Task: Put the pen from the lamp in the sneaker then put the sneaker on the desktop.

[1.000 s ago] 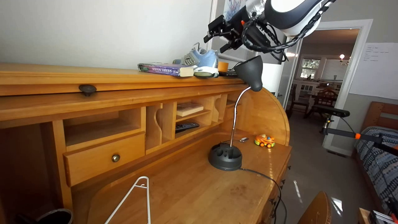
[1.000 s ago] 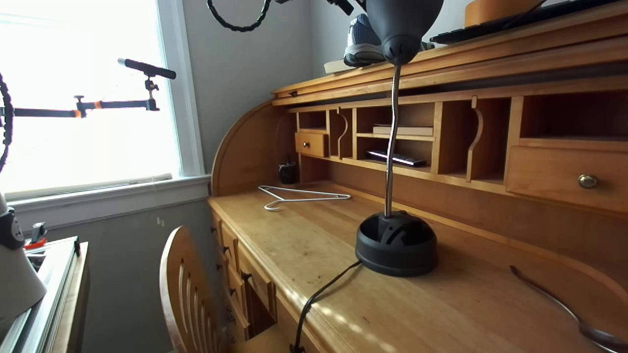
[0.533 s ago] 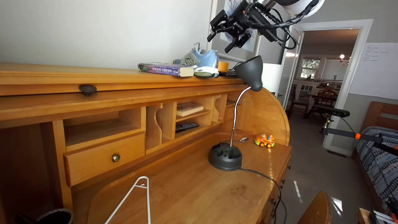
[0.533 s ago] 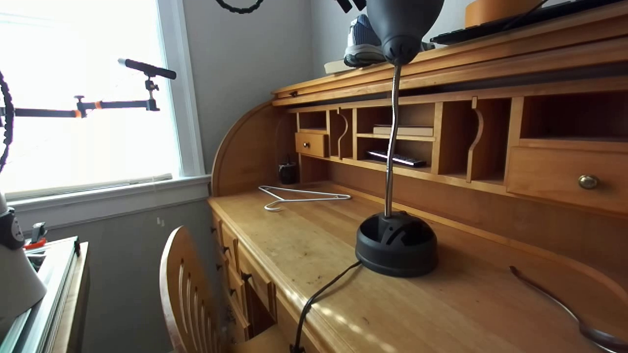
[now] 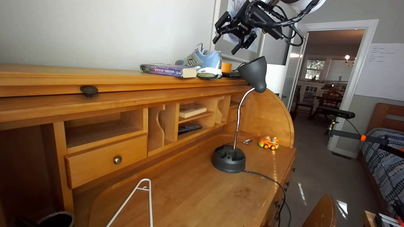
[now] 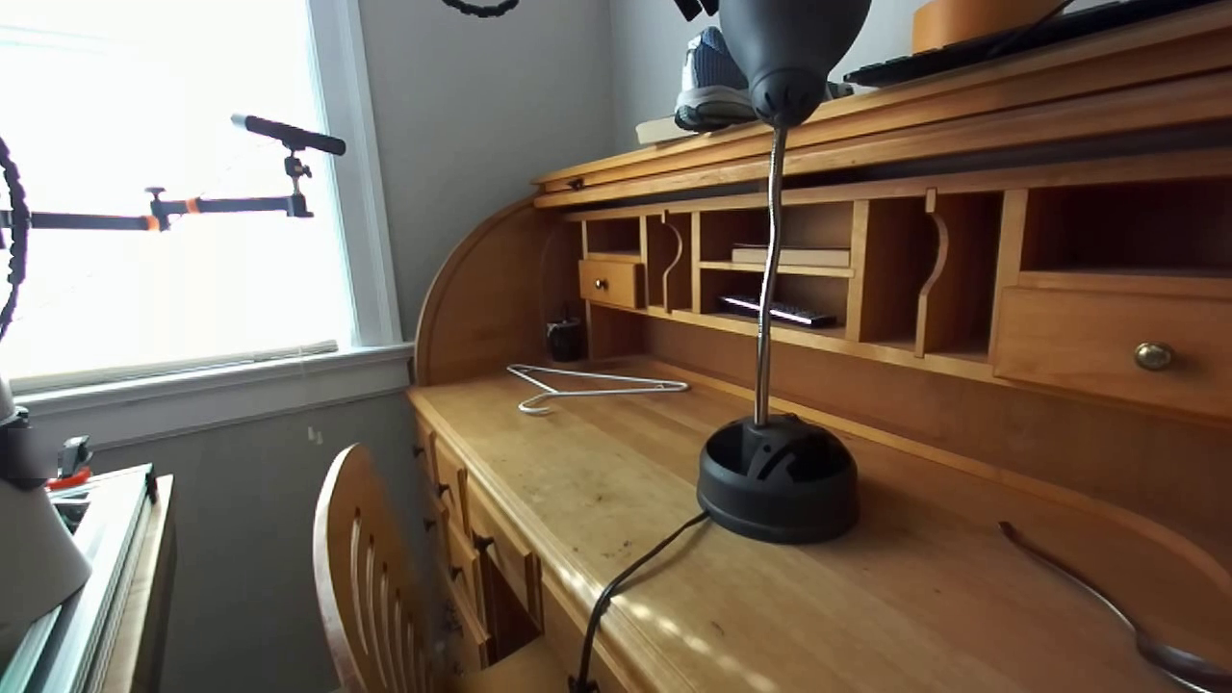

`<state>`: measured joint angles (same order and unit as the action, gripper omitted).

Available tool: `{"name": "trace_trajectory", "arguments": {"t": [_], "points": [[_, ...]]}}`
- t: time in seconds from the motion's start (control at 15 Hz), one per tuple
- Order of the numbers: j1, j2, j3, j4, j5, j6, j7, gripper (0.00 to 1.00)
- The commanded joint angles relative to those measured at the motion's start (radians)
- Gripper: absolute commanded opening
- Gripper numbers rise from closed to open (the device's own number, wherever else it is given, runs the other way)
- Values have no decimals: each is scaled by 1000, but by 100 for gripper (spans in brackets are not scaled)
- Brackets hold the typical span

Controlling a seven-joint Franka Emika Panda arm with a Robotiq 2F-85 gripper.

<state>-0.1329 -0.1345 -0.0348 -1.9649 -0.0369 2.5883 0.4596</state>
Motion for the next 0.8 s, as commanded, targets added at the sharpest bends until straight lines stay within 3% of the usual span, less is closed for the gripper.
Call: {"name": "trace_trajectory", "arguments": {"t": [0.0, 0.33, 0.4, 0.47, 0.6, 0.73], "points": [[-7, 47, -5, 39, -20, -29, 39, 100], [0, 108, -24, 78, -13, -25, 49, 100], [2, 120, -27, 87, -15, -27, 53, 95], [5, 132, -30, 97, -13, -30, 53, 74], [9, 152, -34, 110, -11, -30, 55, 70], [13, 175, -38, 126, -4, -34, 50, 54]]}}
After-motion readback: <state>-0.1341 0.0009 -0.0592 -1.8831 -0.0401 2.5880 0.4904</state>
